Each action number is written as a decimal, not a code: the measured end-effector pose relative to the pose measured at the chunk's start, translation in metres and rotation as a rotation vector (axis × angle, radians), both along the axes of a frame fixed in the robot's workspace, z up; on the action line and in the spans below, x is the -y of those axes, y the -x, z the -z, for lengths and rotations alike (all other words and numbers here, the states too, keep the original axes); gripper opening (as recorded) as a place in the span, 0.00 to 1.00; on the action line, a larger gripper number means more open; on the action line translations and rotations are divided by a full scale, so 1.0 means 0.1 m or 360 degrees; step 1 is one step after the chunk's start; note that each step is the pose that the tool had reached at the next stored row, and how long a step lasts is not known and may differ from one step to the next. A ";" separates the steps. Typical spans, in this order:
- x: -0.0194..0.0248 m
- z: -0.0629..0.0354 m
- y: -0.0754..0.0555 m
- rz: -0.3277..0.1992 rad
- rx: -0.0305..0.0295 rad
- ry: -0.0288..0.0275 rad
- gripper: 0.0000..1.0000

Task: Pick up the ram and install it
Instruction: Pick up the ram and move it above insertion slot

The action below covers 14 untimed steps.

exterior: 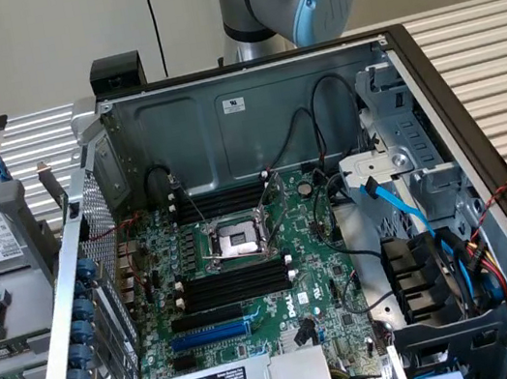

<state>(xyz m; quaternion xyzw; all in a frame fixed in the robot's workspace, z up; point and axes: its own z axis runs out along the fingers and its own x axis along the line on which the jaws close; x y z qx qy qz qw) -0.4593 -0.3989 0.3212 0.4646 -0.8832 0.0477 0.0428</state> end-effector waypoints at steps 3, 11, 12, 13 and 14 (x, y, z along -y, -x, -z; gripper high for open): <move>0.000 0.026 0.00 -0.0069 0.00012 0.00002 0.25; 0.000 0.090 -0.01 -0.0240 0.00061 0.00004 0.32; 0.000 0.095 -0.01 -0.0255 0.00070 0.00005 0.32; 0.000 0.100 -0.01 -0.0268 0.00081 0.00007 0.32; -0.001 0.106 -0.01 -0.0279 0.00095 0.00007 0.32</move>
